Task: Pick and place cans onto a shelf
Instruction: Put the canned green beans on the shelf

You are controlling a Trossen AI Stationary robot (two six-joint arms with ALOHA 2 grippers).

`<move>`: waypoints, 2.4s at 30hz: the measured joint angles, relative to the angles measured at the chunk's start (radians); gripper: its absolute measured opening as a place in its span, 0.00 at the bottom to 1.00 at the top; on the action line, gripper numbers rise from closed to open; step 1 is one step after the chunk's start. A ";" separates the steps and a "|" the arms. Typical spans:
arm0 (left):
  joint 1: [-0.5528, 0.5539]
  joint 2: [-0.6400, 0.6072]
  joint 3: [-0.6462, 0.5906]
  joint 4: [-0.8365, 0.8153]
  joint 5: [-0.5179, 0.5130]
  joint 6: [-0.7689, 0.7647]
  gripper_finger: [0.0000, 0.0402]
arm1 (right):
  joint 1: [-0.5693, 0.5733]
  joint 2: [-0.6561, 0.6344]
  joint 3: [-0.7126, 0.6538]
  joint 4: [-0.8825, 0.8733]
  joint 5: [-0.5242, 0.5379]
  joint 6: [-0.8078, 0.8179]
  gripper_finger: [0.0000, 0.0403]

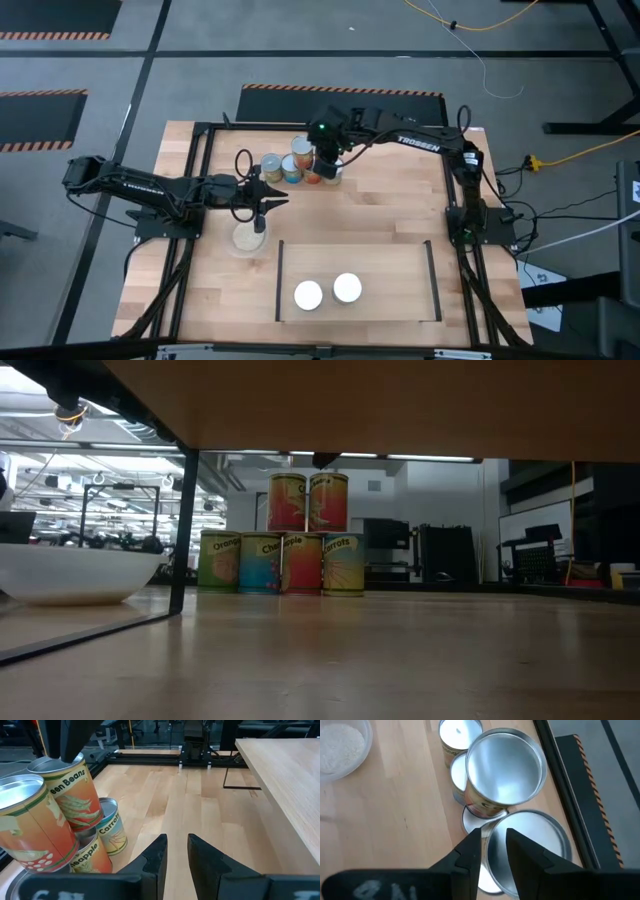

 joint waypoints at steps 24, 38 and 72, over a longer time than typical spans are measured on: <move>0.000 0.000 0.000 -0.003 0.000 0.000 0.17 | 0.000 0.007 0.000 0.004 0.018 0.000 0.24; 0.000 0.000 0.000 -0.003 0.000 0.000 0.17 | 0.000 0.007 0.000 -0.028 0.018 0.000 0.24; 0.000 0.000 0.001 -0.003 0.000 0.000 0.17 | 0.000 0.007 0.000 -0.067 0.018 -0.004 0.15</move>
